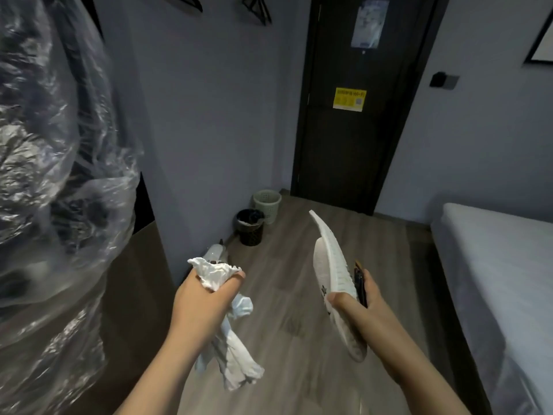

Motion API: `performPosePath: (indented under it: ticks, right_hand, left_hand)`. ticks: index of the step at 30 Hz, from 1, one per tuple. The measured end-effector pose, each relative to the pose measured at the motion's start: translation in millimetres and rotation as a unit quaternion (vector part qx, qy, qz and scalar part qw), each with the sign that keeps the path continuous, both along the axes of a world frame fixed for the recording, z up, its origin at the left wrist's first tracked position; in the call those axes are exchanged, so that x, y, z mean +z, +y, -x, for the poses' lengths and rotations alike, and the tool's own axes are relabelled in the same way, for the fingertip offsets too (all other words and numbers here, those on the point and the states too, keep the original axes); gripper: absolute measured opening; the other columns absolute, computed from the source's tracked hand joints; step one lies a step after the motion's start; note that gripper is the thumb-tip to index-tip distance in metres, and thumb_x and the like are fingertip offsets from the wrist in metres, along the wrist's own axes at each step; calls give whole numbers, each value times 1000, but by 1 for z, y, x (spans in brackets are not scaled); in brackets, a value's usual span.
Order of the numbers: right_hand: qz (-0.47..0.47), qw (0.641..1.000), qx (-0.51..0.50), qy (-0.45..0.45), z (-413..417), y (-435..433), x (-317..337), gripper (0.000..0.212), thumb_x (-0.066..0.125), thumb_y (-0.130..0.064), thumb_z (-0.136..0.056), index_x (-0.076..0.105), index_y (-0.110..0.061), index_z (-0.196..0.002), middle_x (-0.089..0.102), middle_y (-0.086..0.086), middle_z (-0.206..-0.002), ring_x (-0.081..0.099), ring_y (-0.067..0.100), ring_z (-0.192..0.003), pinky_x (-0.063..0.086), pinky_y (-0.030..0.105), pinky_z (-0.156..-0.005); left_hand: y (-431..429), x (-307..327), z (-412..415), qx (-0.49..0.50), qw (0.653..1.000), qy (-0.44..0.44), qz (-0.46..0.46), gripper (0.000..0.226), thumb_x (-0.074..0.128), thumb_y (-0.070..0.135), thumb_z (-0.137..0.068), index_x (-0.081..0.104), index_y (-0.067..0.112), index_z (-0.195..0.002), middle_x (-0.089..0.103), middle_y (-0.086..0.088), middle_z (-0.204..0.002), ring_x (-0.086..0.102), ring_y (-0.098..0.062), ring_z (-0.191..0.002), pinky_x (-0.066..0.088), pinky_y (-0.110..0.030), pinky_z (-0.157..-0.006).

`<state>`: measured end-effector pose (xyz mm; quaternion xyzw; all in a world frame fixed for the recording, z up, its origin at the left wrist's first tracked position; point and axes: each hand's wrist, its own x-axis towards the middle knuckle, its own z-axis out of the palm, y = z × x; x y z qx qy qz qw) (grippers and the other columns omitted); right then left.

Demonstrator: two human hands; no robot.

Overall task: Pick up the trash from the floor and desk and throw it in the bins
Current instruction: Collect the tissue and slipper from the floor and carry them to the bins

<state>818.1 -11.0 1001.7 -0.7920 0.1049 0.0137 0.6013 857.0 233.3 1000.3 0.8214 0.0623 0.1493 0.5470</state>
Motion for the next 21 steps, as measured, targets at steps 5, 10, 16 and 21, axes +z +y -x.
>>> performPosePath:
  ticks: [5, 10, 16, 21]
  right_hand:
    - [-13, 1000, 1, 0, -96, -33, -18, 99, 63, -58, -62, 10, -50, -146, 36, -26, -135, 46, 6, -119, 41, 31, -99]
    - [-14, 1000, 25, 8, -201, -75, -22, 99, 61, -61, -62, 8, -53, -145, 34, -27, -128, 46, 7, -113, 40, 29, -90]
    - [-19, 998, 56, 24, -316, -110, -24, 99, 61, -60, -62, 10, -51, -146, 34, -28, -128, 47, 8, -115, 42, 31, -92]
    - [-20, 996, 78, 45, -401, -117, -40, 96, 61, -57, -64, 11, -52, -145, 37, -42, -108, 51, -1, -103, 45, 25, -83]
  left_hand:
    - [-32, -15, -96, 0, 1000, 4, -29, 29, 72, 30, -78, 56, 8, -66, 59, 0, -60, 55, 1, -57, 38, -24, -55]
    - [-72, -17, -192, 10, 998, 31, -46, 38, 57, 54, -65, 55, 16, -62, 63, 7, -60, 58, -4, -57, 38, -27, -55]
    - [-103, -20, -293, 40, 997, 42, -41, 35, 56, 53, -63, 58, 18, -64, 62, 5, -60, 57, -2, -59, 37, -23, -56]
    - [-107, -38, -375, 53, 996, 63, -38, 34, 59, 48, -66, 57, 14, -64, 61, 5, -58, 56, -2, -56, 37, -24, -55]
